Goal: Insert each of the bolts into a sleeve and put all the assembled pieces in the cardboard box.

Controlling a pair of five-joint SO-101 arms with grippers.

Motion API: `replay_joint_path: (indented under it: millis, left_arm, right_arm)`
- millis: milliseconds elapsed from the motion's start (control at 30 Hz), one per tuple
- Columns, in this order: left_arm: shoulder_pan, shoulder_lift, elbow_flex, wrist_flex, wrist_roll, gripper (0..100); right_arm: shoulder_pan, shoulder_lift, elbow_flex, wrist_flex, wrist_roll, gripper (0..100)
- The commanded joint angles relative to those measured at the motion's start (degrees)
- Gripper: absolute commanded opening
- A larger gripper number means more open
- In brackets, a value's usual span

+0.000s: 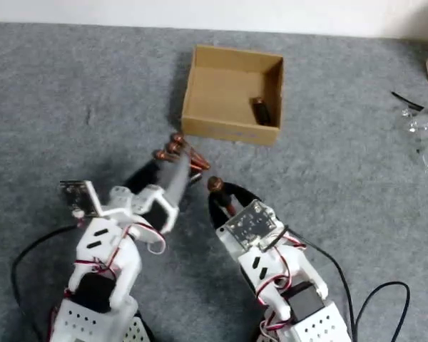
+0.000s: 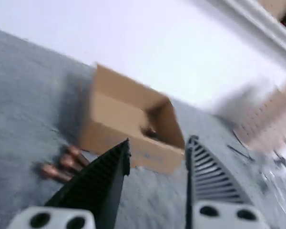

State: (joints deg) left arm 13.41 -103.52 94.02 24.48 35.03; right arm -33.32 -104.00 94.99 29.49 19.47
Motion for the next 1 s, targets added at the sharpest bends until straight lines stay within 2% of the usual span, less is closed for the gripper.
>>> replay_joint_path:
  millis: [0,100,233,333,567,633,733,800,867,967]
  left_arm:
    - [-3.1,-0.1,-3.0,-0.1,0.7,12]
    - [-3.0,-0.1,-1.5,-0.4,-3.3,1]
    - [-3.6,0.3,3.5,0.2,-10.2,0]
    - [-6.5,-0.1,3.0,5.5,-14.5,1]
    - [-12.4,-0.1,1.7,12.2,-16.2,1]
    - [-16.1,-0.1,0.5,14.2,-21.5,1]
    - [-21.3,-0.1,0.4,14.5,-34.6,1]
    - [-22.1,0.0,0.4,14.6,-41.1,1]
    - [-21.3,0.0,0.7,14.6,-41.1,1]
    - [-22.2,-0.1,1.2,14.4,-39.1,1]
  right_arm:
    - [1.5,-1.2,2.4,-7.1,-0.5,0.5]
    - [1.9,-1.2,4.4,-9.5,-0.5,0.5]
    - [2.4,-1.2,4.6,-9.5,-0.5,0.5]
    - [2.4,-1.2,5.1,-9.5,-0.5,0.5]
    - [4.4,-1.2,7.2,-9.5,-0.5,0.5]
    - [5.7,-1.1,7.8,-9.2,-0.5,0.5]
    - [7.3,-1.2,7.8,-6.1,-0.5,0.5]
    - [8.0,-1.2,7.8,-3.4,-0.5,0.5]
    - [8.4,-1.2,7.8,-1.3,-1.7,0.5]
    - [8.4,-1.2,7.8,0.1,-8.6,0.5]
